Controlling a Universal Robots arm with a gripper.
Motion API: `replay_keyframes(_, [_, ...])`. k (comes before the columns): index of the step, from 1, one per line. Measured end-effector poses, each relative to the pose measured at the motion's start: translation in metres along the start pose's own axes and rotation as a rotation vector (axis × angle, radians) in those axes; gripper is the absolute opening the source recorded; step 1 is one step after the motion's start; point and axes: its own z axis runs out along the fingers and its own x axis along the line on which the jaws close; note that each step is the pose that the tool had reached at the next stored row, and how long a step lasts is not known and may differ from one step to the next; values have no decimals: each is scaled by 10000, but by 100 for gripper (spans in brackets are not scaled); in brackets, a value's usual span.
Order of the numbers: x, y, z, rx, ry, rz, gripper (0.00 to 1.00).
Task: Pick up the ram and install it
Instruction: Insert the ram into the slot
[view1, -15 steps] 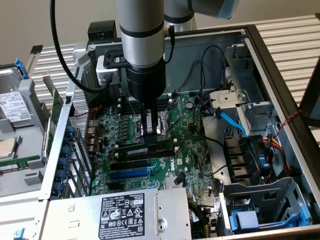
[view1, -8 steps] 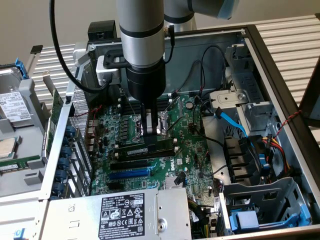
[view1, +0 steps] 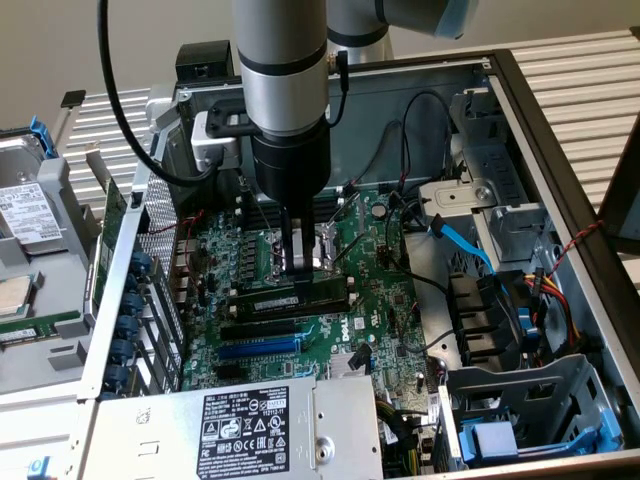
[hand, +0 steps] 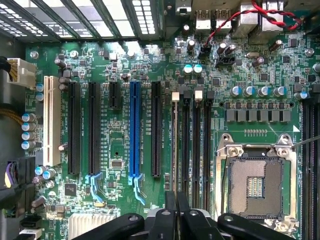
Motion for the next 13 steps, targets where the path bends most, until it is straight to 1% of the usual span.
replay_keyframes(7, [3,2,-1,0,1,2,12])
replay_keyframes(13, [9,3,0,-1,-17,3,12])
